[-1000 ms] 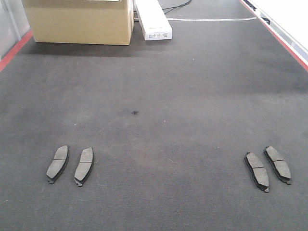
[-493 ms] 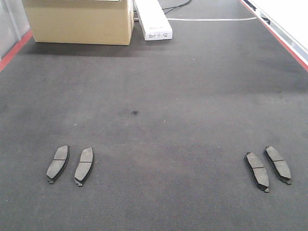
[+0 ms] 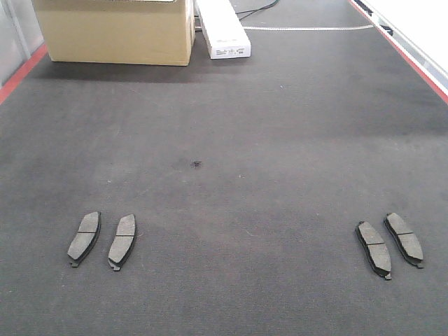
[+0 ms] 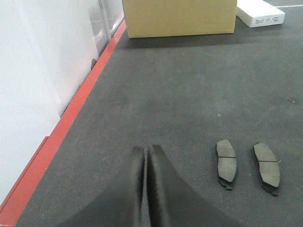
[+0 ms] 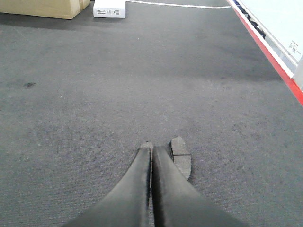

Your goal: Move and align brake pads A on conveyor

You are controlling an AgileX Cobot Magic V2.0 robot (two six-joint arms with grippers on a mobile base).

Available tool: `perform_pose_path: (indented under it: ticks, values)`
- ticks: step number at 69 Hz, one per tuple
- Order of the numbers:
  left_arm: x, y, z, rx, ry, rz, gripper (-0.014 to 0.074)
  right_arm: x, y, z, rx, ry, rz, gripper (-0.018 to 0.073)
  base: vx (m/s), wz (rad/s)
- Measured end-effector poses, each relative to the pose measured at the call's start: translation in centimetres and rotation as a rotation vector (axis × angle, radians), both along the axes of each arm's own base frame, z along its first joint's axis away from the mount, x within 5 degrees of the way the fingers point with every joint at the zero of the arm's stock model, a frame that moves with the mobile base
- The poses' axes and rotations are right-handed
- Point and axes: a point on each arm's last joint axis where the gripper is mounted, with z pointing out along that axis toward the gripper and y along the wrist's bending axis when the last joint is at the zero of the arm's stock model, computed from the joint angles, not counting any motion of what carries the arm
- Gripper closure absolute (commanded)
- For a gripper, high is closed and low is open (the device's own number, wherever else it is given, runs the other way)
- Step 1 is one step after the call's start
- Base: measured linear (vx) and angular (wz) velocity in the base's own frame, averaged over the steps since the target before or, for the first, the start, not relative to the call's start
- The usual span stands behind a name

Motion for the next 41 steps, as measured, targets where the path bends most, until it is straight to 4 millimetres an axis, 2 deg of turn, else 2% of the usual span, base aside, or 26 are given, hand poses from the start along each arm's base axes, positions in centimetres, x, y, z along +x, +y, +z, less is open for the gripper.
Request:
perform_pose_path:
  ticks: [41]
  values:
    - [0.33, -0.13, -0.46, -0.016, -0.006, -0.013, 0.0603, 0.0, 0.0, -0.01, 0.0, 0.001, 0.0, 0.0571, 0.0, 0.0]
